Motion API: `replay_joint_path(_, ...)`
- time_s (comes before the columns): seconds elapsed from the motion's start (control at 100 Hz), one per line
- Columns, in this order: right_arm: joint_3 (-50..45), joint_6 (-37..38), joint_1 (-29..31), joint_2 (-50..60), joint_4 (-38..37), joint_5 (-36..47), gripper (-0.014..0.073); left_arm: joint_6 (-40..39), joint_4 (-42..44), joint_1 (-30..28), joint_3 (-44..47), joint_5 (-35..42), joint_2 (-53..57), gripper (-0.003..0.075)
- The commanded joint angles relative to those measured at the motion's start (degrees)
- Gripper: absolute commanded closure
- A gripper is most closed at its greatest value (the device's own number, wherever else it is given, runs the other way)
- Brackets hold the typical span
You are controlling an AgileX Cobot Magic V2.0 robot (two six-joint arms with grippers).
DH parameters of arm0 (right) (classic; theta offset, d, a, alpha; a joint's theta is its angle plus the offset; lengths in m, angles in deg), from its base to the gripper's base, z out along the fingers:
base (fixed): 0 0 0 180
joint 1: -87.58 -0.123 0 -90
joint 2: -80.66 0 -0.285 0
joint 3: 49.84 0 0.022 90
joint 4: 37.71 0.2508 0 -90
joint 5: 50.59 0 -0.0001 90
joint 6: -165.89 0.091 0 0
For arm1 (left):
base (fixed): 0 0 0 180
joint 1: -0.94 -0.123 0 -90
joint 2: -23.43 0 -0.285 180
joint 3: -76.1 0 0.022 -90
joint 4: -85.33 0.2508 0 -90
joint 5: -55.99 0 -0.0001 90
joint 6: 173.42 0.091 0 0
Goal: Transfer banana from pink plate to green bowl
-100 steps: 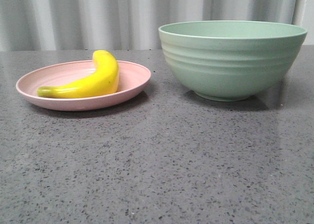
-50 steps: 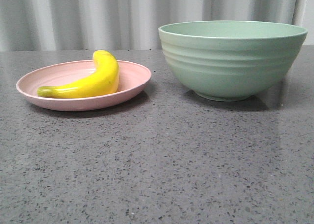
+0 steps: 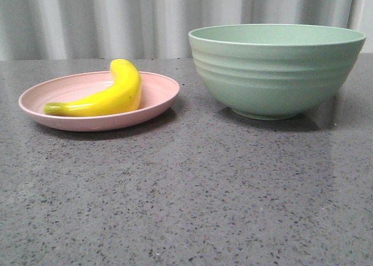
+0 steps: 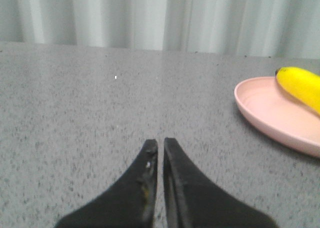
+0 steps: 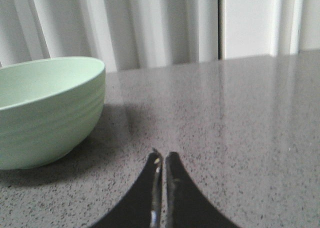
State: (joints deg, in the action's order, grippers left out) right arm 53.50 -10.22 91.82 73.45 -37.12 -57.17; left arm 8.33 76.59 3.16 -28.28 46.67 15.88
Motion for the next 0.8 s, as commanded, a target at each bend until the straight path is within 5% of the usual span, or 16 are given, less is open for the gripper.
replay_joint_path(0.0,4.83,-0.55,-0.11,0.52,0.63,-0.03,0.0668,-0.67,-0.52,0.06,-4.73,3.61,1.72,0.0739)
replay_joint_path(0.27,16.63,-0.55,-0.11,-11.83,0.73,-14.76,0.0665,-0.25,-0.28,0.06,-14.73,-3.92,-6.73,0.0739)
replay_joint_path(0.57,19.91,-0.55,-0.11,-20.79,1.87,-14.85,0.0666,-0.25,-1.61,0.06,-16.12,0.97,-13.81,0.0731)
replay_joint_path(0.62,19.66,-0.55,-0.11,-21.02,1.87,-14.83,0.0666,-0.25,-1.62,0.06,-16.12,2.31,-13.97,0.0682)
replay_joint_path(0.79,19.53,-0.55,-0.11,-21.02,1.98,-13.68,0.0666,-0.25,-1.62,0.06,-15.62,9.77,-13.97,0.0324)
